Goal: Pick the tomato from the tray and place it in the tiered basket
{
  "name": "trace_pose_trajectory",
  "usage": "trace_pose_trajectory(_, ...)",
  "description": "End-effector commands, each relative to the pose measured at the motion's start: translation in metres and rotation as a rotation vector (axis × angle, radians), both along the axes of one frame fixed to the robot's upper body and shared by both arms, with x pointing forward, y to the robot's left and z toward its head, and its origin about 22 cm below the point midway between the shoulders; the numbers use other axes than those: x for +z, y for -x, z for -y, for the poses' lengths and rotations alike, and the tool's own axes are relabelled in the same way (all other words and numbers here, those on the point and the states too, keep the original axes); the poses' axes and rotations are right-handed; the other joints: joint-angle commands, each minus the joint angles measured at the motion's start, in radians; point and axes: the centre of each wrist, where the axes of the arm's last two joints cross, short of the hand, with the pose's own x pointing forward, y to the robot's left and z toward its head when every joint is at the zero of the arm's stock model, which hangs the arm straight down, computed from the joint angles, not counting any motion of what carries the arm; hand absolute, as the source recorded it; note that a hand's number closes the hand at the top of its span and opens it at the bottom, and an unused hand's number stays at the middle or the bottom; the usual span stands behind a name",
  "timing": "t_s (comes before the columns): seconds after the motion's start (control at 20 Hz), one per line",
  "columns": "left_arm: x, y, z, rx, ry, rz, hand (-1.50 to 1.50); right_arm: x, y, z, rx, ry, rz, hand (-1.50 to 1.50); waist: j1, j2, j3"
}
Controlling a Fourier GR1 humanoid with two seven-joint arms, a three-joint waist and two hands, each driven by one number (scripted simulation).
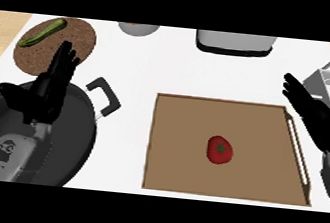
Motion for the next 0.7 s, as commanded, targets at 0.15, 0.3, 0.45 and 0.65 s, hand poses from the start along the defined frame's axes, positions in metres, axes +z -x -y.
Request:
trace_pose_trajectory(0.15, -0.043, 0.036, -0.053, 0.082, -0.086, -0.272, 0.00, -0.083, 0.031, -0.048, -0.089, -0.662, -0.017, 1.50, 0.024, 0.036, 0.003)
trace_pose_trajectory(0.3, -0.050, 0.041, -0.058, 0.128, -0.079, -0.307, 0.00, -0.089, 0.046, -0.013, -0.501, -0.827, 0.147, 1.50, -0.133, 0.019, 0.043)
trace_pose_trajectory(0.45, -0.077, 0.071, -0.084, 0.127, -0.109, -0.473, 0.00, -0.109, 0.065, -0.080, -0.238, -0.927, 0.309, -1.50, -0.007, 0.023, -0.006)
trace_pose_trajectory(0.65, -0.068, 0.070, -0.084, 0.102, -0.117, -0.462, 0.00, -0.120, 0.091, -0.035, -0.277, -0.296, 0.135, -1.50, -0.001, 0.024, -0.014)
